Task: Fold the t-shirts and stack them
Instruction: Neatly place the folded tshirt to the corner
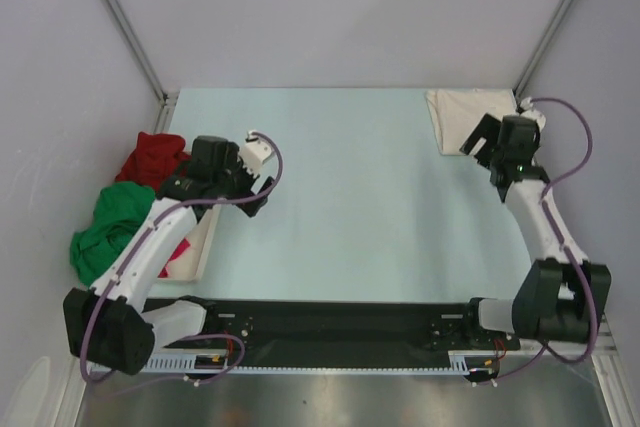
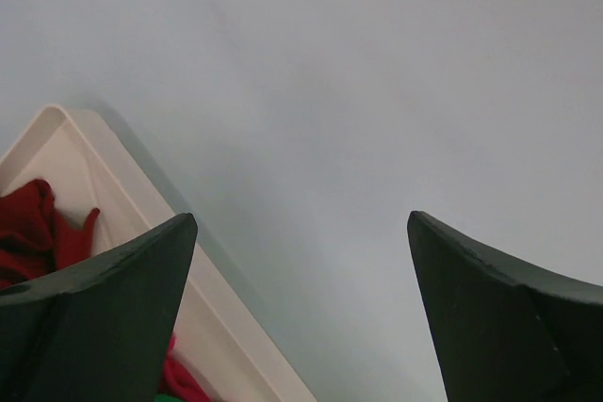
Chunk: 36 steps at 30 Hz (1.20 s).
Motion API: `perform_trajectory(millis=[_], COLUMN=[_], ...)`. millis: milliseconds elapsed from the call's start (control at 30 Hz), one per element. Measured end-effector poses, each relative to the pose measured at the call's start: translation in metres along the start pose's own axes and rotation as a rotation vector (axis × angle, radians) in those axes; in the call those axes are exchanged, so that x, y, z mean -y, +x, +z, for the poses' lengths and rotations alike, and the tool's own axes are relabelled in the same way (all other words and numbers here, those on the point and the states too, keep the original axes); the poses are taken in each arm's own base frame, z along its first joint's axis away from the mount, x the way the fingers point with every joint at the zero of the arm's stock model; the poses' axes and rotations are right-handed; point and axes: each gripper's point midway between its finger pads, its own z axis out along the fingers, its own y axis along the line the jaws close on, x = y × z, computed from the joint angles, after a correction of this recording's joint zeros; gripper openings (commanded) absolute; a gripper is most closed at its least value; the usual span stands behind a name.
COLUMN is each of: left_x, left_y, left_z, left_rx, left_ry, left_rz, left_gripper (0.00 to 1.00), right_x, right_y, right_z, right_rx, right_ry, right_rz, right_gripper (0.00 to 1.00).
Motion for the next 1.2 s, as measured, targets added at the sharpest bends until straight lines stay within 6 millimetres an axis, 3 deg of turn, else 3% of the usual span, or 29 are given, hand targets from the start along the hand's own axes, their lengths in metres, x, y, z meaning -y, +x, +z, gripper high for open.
perform_trajectory(millis=[233, 333, 433, 600, 900, 1200], left_x=[0.006, 0.008, 0.006, -0.006, -0.014, -0.014], left_y=[0.058, 0.078, 0.085, 0.076, 0.082, 0.083], left_z=[-0.001, -0.002, -0.005, -0.008, -0.006, -0.005], left_rx=[-0.015, -0.019, 0.004, 0.053, 0.033, 0.026], left_ry=[-0.125, -0.168, -0.214, -0.283, -0.328, -0.328], left_rz=[-0.030, -0.050, -0.064, -0.072, -0.076, -0.076], left_gripper=[1.00, 1.00, 1.00, 1.00, 1.00, 1.00], right_x=[-0.026, -0.043, -0.047, -0.039, -0.023, -0.015], right_y=[0.103, 0.128, 0.137, 0.152, 0.145, 0.147], right_z=[-0.057, -0.080, -0.093, -0.102, -0.112, -0.110], right_rx=[-0.048, -0.048, -0.015, 0.014, 0.101, 0.116], right_ry=[-0.196, -0.292, -0.338, -0.360, -0.347, -0.316], right_rz=[-0.047, -0.094, -0.108, -0.118, -0.115, -0.116], right_gripper=[0.96, 0.96, 0.96, 0.96, 0.96, 0.96])
